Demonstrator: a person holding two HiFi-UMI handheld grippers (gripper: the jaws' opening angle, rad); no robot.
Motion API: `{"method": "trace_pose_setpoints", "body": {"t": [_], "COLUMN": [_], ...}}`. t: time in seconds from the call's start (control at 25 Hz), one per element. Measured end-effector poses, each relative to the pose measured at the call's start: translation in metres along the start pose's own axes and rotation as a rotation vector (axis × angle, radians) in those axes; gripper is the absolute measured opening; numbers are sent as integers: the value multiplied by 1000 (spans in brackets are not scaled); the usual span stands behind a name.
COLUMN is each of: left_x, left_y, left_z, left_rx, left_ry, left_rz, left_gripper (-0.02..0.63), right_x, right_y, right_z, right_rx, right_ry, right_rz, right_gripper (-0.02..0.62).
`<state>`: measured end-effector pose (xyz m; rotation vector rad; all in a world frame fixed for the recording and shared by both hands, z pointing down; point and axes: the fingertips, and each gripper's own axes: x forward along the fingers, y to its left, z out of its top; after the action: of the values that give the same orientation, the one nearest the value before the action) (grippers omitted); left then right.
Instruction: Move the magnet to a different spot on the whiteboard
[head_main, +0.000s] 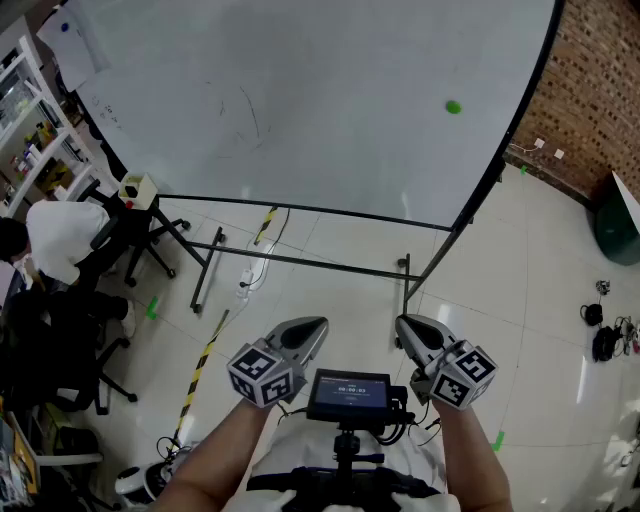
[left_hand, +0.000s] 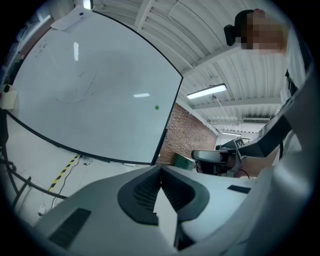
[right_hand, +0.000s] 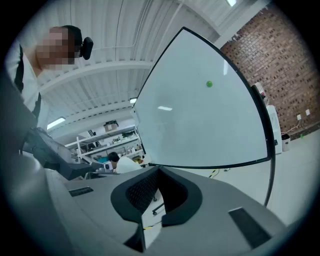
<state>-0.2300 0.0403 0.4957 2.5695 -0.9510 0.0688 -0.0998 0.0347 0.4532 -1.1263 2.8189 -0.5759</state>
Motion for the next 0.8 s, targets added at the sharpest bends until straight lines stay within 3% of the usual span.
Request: {"method": "trace_pose_setpoints", "body": {"t": [0.28, 0.8], "left_x": [-30, -32], "left_y": [38, 56], "left_z": [2, 9], "left_rx": [-9, -6], "left_ry": [-12, -22], "left_rz": [13, -4], "left_gripper": [35, 35], "right_x": [36, 58], "right_y": [22, 18], "right_z": [-10, -5], "right_rx": [-9, -14], "right_ry": [19, 2], "right_rz": [3, -6], "right_gripper": [33, 33]}}
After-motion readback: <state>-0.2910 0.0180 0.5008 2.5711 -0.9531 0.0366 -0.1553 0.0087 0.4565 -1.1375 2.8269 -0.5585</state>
